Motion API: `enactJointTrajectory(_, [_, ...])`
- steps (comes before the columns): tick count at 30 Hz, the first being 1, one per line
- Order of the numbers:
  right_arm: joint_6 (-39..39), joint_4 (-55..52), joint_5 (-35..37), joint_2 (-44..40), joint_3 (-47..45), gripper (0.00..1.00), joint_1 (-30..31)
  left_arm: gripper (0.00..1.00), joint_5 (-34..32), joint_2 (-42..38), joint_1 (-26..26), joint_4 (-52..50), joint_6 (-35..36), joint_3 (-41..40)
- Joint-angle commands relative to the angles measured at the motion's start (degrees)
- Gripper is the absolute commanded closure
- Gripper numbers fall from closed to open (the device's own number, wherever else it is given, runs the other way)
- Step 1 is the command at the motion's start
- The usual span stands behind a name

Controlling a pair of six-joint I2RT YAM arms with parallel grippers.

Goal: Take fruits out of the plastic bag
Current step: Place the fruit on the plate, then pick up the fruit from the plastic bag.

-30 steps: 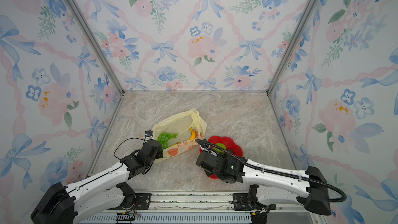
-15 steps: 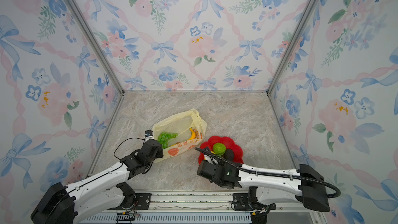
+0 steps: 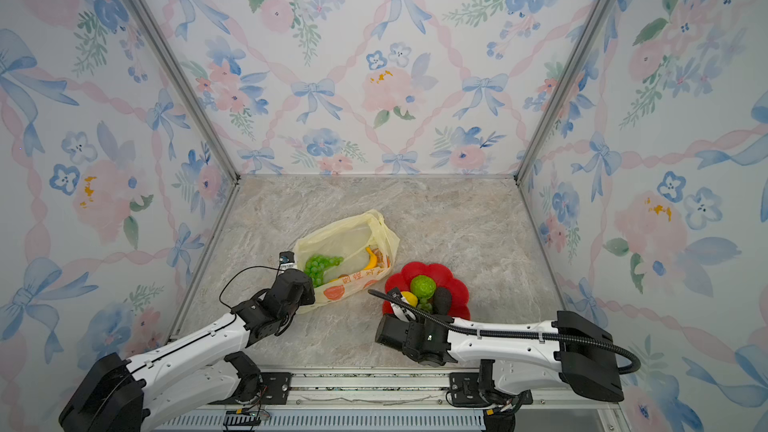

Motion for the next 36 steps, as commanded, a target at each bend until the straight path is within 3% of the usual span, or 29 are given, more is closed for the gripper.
enactJointTrajectory(1, [1.0,0.5,1.8,0.6,-0.9,0.48,0.7,1.0,0.5,-0.7,0.5,0.1,1.0,-0.9])
enactJointTrajectory(10, [1.1,-0.3,2.4,0.5,-0.6,0.35,0.7,1.0,1.5,-0.2,0.5,0.3,1.1,-0.8])
enactJointTrajectory(23, [-1.9,-3.0,4.1,-1.4,6.9,0.33,-1.1,1.0,3.2,0.1,0.6,0.9,-0.1,-1.0])
enactJointTrajectory(30, [-4.3,0.4,-2.4,0.8,13.4,0.35,-7.3,1.0,4.5,0.7,0.6,0.9,-0.4,-1.1])
enactJointTrajectory(36, [-3.1,4.6,-9.6,8.3,18.5,0.39,-12.7,1.0,5.8,1.7,0.5,1.2,-1.7,-1.5])
